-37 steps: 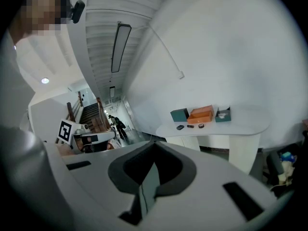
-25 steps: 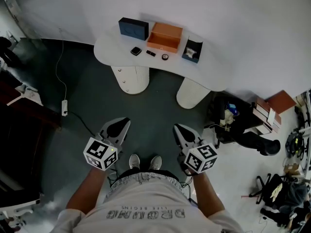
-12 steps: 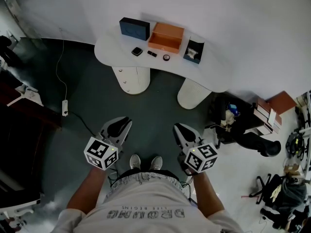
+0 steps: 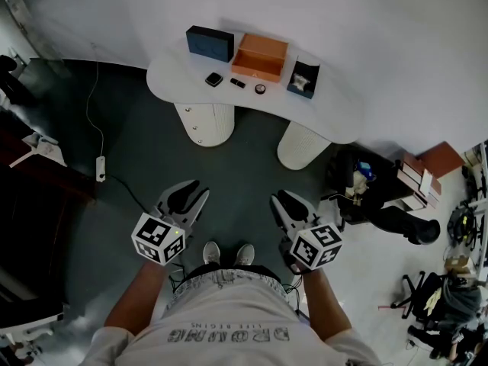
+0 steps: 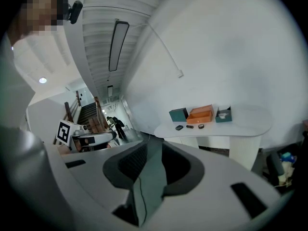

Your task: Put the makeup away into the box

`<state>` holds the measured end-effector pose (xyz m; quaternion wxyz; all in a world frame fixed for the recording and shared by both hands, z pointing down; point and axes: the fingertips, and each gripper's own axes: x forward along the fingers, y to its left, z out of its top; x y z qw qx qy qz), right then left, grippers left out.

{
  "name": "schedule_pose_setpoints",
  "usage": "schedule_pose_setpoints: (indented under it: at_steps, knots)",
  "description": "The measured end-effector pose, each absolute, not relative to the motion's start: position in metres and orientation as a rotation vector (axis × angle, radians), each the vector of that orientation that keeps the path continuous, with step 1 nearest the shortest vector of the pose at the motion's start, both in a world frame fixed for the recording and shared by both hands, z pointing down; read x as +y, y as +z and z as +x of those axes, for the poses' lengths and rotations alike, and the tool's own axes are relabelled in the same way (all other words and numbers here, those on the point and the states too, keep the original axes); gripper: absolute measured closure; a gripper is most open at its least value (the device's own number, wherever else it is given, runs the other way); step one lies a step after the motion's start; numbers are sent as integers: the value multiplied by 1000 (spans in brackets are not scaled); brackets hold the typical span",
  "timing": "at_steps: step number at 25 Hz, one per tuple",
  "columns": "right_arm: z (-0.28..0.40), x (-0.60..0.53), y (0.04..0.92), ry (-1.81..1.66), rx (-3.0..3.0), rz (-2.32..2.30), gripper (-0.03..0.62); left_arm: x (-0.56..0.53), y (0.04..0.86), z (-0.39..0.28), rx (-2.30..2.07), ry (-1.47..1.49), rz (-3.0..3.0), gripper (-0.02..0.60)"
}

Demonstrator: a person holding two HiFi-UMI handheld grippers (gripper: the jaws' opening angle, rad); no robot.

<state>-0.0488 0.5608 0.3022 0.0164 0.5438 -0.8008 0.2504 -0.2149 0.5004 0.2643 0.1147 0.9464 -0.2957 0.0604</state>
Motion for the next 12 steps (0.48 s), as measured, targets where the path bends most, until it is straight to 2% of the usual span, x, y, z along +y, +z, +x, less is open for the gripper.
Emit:
schedule_pose_setpoints:
  at_steps: [12]
  knots:
    - [-30,565,298,776,-2484,1730,436,503,263,-212,-907,179,2764,402]
